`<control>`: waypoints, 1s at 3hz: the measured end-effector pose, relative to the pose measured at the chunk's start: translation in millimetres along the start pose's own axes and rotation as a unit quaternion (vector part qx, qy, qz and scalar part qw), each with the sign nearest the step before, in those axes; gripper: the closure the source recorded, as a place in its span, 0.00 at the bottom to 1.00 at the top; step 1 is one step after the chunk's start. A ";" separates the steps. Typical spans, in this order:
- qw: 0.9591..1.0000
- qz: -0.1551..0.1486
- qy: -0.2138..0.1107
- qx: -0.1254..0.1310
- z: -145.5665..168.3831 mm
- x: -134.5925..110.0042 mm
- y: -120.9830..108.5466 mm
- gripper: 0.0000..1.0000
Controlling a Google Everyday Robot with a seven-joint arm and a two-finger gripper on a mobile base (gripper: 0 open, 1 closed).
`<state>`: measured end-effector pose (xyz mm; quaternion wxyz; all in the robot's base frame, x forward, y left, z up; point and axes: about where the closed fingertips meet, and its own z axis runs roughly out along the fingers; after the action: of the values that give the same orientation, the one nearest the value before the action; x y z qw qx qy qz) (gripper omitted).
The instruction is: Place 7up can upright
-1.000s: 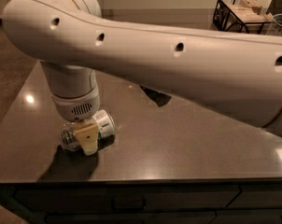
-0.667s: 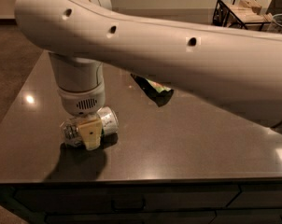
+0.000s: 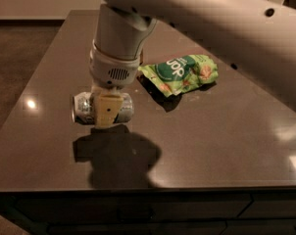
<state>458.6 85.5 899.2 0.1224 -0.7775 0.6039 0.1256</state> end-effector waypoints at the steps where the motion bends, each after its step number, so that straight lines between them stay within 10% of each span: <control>1: 0.996 0.031 -0.085 0.010 -29.2 -1.8 -7.3 1.00; 3: 0.970 0.088 -0.208 0.090 -56.2 2.3 -3.0 1.00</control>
Offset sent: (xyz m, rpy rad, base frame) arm 0.0096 -0.0302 0.0697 0.5348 0.0362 -0.2398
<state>464.8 64.9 951.2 0.3030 -0.6642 0.6398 0.2402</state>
